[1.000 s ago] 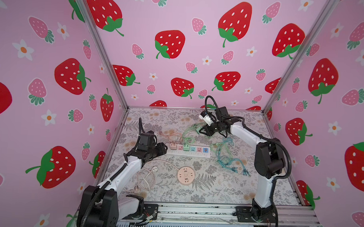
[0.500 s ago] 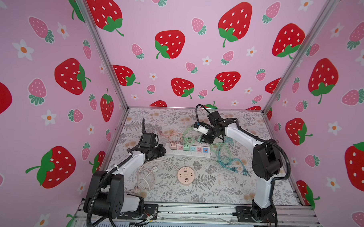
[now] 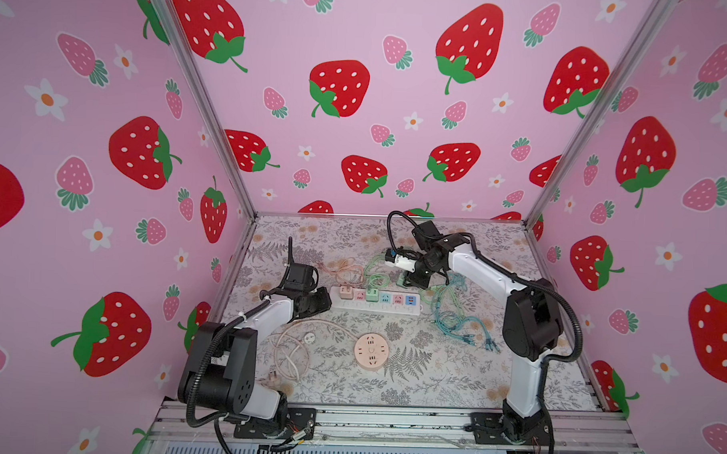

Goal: Insert the plug
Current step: 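Move the pale green charger over the power strip with the right gripper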

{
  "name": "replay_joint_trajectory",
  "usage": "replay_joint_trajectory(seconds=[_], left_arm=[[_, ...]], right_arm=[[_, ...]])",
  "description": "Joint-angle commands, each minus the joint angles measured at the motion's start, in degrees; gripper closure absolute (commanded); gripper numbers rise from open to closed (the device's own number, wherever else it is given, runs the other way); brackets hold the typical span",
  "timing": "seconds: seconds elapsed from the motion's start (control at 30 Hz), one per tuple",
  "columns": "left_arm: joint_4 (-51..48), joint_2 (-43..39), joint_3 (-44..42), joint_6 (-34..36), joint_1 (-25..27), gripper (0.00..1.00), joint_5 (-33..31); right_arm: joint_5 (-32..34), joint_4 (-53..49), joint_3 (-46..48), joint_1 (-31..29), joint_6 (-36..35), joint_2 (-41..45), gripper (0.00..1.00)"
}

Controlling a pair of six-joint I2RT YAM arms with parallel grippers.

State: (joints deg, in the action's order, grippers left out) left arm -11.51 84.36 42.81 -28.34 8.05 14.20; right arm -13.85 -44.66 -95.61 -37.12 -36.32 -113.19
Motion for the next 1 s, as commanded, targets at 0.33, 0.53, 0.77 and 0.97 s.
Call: replay_joint_trajectory(seconds=[0.33,0.53,0.77,0.97], left_arm=[[1.61,3.02,2.59,0.51,-0.67,0.73,1.61],[1.72,3.50,2.44,0.61,-0.93,0.75,1.44],[2.29,4.53,2.42,0.54,-1.20,0.79,2.06],[2.45,4.67,2.25,0.48,-1.37,0.79,2.32]], right_arm=[[0.14,-4.88,-0.54,-2.67,-4.53,-1.68,0.96],[0.39,-5.21,-0.44,-3.10,-4.73,-1.95,0.96],[1.11,-5.48,0.08,-3.73,-4.95,-2.74,0.96],[0.98,-5.88,0.03,-4.19,-5.08,-3.64,0.96]])
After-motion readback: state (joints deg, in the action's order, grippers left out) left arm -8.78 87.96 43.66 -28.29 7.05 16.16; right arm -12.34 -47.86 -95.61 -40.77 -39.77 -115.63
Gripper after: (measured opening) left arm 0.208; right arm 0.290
